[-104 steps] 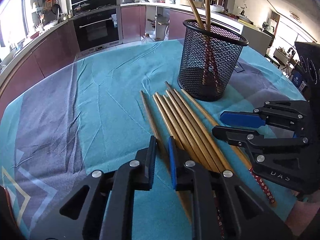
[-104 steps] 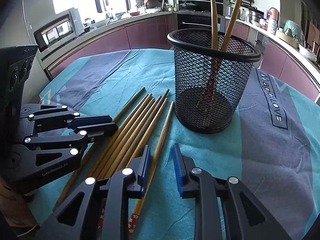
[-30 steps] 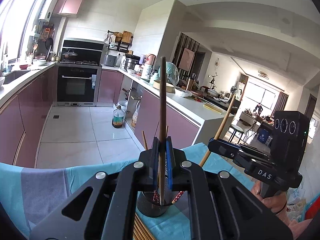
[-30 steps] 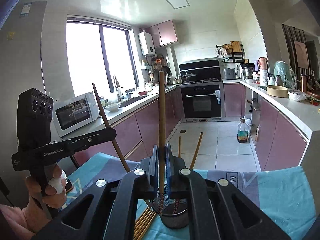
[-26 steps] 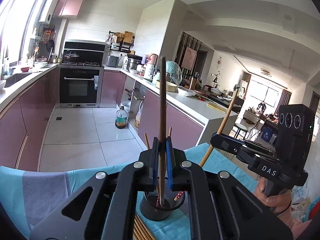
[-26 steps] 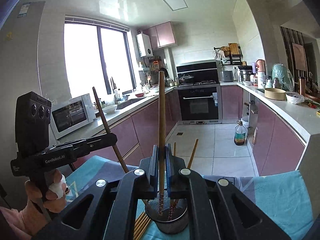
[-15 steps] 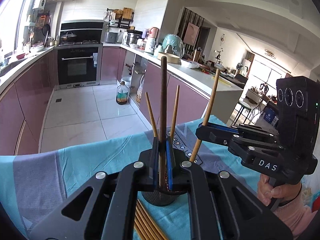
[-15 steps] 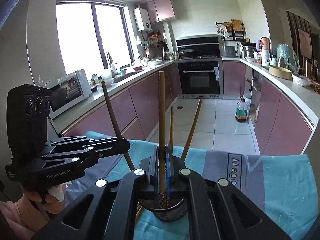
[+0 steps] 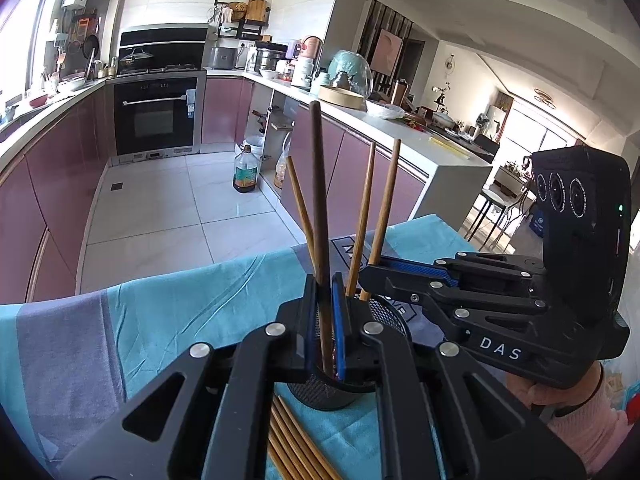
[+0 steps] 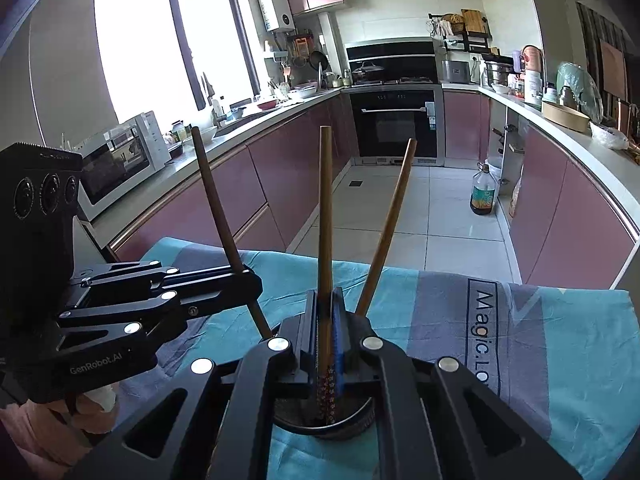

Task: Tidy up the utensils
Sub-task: 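Open the right tool to release the chopstick and withdraw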

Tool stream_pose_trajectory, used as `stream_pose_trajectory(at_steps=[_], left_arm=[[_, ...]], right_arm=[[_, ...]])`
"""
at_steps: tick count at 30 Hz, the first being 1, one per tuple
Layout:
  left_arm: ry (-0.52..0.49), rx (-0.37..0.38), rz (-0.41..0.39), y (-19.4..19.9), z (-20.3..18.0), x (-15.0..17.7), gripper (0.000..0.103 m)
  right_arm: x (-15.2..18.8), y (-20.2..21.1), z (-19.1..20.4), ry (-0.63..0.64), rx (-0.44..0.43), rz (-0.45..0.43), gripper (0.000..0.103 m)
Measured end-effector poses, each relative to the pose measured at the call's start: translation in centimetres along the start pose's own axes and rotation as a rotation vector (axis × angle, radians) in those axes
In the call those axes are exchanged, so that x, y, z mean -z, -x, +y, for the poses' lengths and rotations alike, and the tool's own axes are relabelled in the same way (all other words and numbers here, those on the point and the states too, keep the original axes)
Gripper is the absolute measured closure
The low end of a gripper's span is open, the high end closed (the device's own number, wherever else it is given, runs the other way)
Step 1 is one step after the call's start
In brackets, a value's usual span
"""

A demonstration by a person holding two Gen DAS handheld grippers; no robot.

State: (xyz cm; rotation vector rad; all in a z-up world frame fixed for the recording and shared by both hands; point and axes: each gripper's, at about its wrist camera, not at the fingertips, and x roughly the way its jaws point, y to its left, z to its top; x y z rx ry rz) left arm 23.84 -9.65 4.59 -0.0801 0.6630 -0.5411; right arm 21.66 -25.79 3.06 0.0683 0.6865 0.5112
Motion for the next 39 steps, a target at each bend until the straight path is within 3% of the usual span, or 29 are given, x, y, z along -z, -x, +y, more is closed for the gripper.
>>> stream_pose_trajectory(at_steps=[5,8,10,18,25,32,39], left_arm=[[0.017,-0.021,0.004,-0.4,0.3,0.7,0.083],[0.007,-0.046,-0.02,0.1,0.3,1.1,0.073],[0.003,-0.044,-0.033,0.6,0.4,1.4,0.07],[-0.035,-0.094,-0.076,3.4,0.0,3.9,0.056],[-0.032,-0.143,-0.025,4.9,1.4,7.7,0.054],[0.019,-0.142,0.057,4.5,3.3,11.7,0.053],[0.046,-0.143,0.106,3.8,3.8,14.8,0.053]], right_arm=[[0.2,0.6,-0.6,-0.041,-0.013,-0.039,0.087],[0.6,1.3,-0.6,-0.051,-0.023,-0.063,0.074],[1.0,1.8,-0.3,-0.042,-0.027,-0.072,0.074],[3.2,4.0,1.5,-0.001,-0.047,-0.114,0.043],[6.5,3.6,3.5,0.039,-0.096,-0.051,0.043],[10.1,0.2,4.3,-0.007,-0.126,0.089,0.043],[11.5,-1.4,5.2,-0.009,-0.113,0.158,0.046]])
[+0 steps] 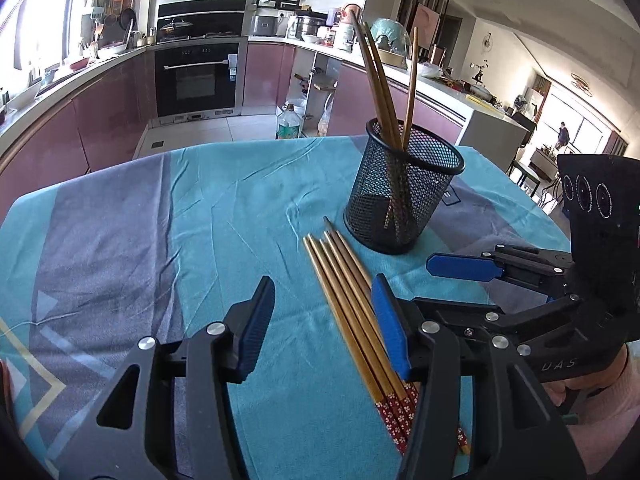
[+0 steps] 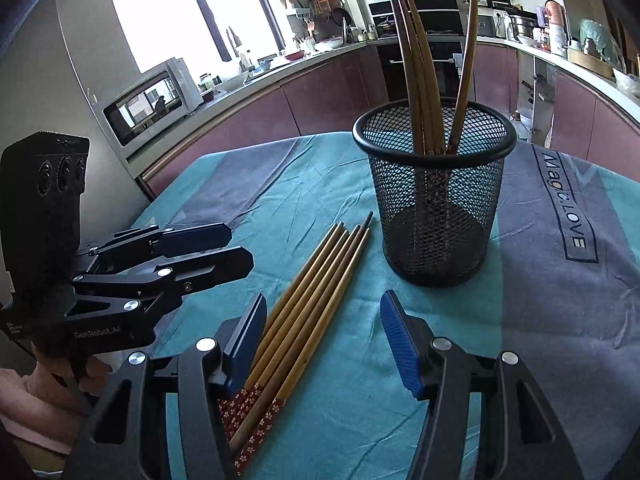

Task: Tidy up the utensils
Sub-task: 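Open the right tool to release the chopstick and withdraw, then move the right tool back toward the remaining chopsticks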

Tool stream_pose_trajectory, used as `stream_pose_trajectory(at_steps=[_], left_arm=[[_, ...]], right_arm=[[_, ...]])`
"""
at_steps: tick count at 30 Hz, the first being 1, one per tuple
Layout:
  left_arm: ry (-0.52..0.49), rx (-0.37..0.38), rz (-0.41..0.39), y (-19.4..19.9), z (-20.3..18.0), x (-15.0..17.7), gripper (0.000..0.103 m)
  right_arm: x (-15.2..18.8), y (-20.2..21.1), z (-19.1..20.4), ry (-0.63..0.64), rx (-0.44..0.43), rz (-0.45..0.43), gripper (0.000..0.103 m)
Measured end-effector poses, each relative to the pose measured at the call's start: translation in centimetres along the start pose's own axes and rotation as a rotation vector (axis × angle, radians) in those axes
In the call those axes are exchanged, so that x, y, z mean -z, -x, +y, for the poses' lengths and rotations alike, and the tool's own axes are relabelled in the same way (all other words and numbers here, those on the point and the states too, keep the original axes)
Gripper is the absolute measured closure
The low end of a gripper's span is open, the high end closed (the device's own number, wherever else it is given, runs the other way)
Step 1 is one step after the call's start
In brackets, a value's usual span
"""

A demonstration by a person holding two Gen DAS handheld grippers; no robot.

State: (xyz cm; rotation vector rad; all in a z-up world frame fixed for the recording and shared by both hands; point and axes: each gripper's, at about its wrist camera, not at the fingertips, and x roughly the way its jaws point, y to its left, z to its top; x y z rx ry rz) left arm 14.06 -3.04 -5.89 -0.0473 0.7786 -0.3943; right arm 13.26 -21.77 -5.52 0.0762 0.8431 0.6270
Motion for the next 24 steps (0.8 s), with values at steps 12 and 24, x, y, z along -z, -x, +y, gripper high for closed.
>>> stream_pose_trajectory(at_steps=[12,24], left_arm=[[0.02,-0.004,0.061,-1.1,-0.3,2.0,0.053],[-0.01,-0.018,0.094,-1.8,-1.2,3.1,0.053]], right_arm=[[1.1,-1.1,0.7,0.007,0.021,0.034,0.052],[1.8,-1.8,0.8,0.01,0.051,0.06,0.061]])
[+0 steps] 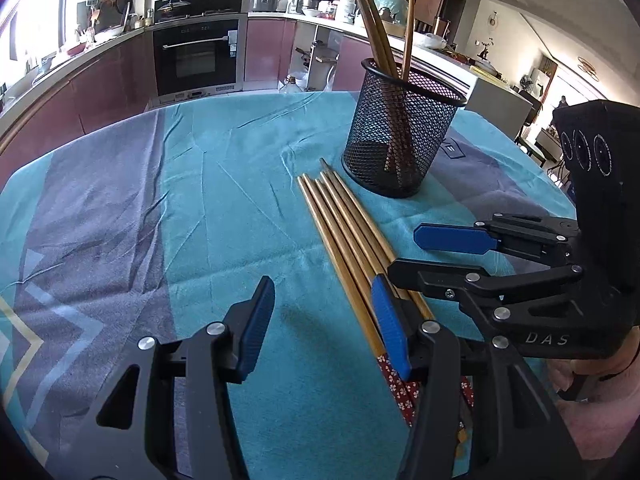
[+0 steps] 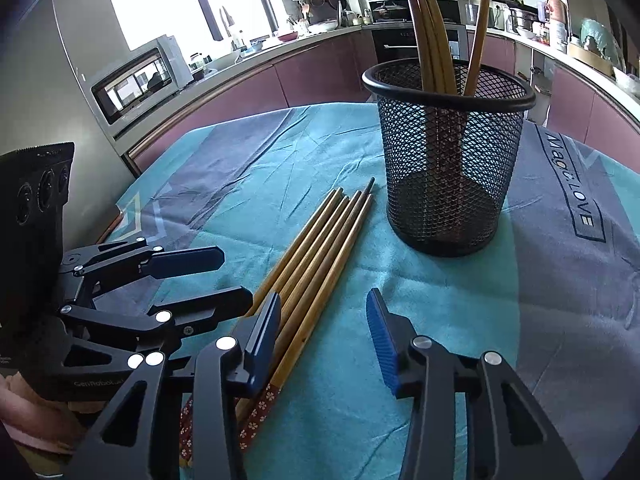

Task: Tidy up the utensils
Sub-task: 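Move the right tool back toward the remaining chopsticks, then lower the right tool onto one chopstick and close its fingers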

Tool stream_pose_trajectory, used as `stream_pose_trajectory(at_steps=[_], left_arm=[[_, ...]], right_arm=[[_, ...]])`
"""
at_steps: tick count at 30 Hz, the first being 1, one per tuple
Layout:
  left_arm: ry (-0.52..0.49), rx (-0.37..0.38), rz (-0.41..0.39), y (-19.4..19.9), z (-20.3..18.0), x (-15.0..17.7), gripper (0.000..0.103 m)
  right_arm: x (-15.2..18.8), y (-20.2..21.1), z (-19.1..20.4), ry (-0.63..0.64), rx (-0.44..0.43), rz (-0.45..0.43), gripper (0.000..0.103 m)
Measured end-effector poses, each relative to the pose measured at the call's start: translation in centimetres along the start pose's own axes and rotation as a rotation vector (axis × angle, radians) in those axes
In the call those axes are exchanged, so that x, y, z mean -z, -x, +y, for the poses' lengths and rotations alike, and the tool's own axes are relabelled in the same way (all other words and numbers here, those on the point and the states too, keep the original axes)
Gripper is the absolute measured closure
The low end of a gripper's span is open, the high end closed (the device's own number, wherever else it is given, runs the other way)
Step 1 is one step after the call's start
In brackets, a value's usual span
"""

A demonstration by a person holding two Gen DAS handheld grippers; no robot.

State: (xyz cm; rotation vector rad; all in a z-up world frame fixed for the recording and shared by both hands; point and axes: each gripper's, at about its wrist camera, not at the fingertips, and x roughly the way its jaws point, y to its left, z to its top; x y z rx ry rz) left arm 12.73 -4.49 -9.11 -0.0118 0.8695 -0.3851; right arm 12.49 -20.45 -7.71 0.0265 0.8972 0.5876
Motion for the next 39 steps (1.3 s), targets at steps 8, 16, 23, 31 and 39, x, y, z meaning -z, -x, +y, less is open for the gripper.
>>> stream_pose_trajectory(at_steps=[8,16,23,31,39], left_arm=[[-0.019,-0.021,0.024,-0.6,-0.5,0.1,0.053],[-0.032,-0.029,0.029,-0.9,-0.5,0.2,0.053],[-0.035,-0.031,0.03,-0.8,-0.2,0.2,0.057],[-0.056,-0.051,0.037,-1.0,-0.4,0.4,0.057],[-0.073,-0.084,0.041,-1.4,-0.6,0.2,0.063]], right_arm=[[0.2,-0.2,0.2,0.015,0.029,0.008,0.068],[0.2,-0.1,0.6,0.062,0.078,0.006,0.068],[0.4,-0.2,0.5,0.073,0.099,0.019,0.071],[0.4,-0.2,0.5,0.076,0.103,0.019,0.071],[0.4,-0.5,0.8,0.089,0.121,0.021,0.071]])
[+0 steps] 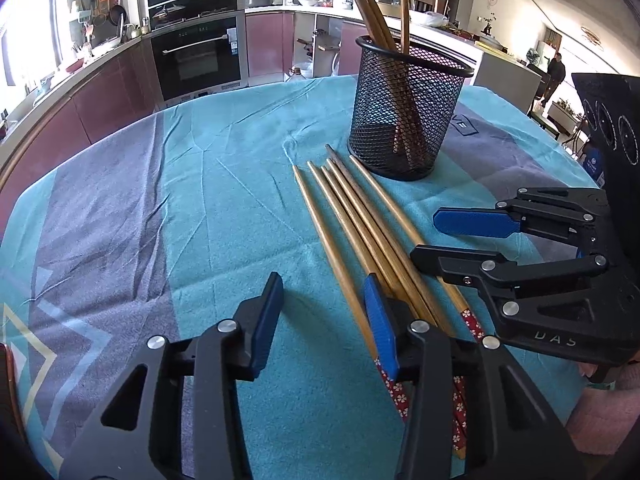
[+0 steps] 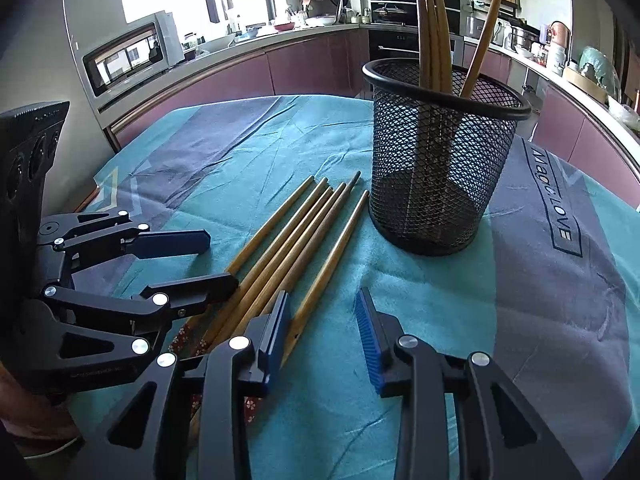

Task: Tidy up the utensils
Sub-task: 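Lower the right tool onto one chopstick and close its fingers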

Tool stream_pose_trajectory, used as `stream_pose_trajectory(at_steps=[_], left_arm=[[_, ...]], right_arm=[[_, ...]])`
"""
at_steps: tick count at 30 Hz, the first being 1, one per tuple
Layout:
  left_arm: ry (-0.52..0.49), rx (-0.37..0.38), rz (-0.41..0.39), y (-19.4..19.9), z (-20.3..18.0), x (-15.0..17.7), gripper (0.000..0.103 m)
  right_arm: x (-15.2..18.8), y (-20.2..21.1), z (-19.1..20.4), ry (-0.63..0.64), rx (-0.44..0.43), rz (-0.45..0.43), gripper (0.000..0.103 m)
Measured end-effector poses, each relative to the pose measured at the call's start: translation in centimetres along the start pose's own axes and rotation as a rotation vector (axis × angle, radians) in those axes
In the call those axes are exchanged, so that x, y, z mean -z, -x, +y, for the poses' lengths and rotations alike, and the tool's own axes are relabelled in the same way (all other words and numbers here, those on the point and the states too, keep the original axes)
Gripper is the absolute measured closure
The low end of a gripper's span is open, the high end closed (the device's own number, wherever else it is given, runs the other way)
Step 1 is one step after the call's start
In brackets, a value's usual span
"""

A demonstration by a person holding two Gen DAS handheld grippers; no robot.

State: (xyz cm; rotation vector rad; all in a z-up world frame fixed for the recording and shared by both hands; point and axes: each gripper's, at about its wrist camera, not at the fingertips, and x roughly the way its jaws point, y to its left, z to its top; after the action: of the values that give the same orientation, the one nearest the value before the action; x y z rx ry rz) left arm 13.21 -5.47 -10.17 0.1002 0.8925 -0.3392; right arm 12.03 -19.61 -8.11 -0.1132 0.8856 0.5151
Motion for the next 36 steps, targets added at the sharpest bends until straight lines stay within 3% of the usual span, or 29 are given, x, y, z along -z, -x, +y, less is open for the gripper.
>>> stream_pose_trajectory(at_steps=[6,13,24,36], left_arm=[[0.016,-0.009,-0.001,0.0,0.3,-0.1,0.071],[0.025,-0.006,-0.002,0.0,0.5,-0.2,0.071],[0.046,-0.014,-0.003,-0.1,0.6,-0.4,0.083],[0.086,0.005,-0.001,0.0,1.1,-0.5,0.095]], right_arm=[[-0.3,-0.5,0.4,0.004,0.003,0.002,0.071],[-0.6,-0.7,0.6,0.005,0.011,0.003,0.072],[-0.9,-0.9,0.4,-0.007,0.013,0.004,0.091],[-1.0,-0.6,-0.4,-0.049,-0.026,0.004,0.096]])
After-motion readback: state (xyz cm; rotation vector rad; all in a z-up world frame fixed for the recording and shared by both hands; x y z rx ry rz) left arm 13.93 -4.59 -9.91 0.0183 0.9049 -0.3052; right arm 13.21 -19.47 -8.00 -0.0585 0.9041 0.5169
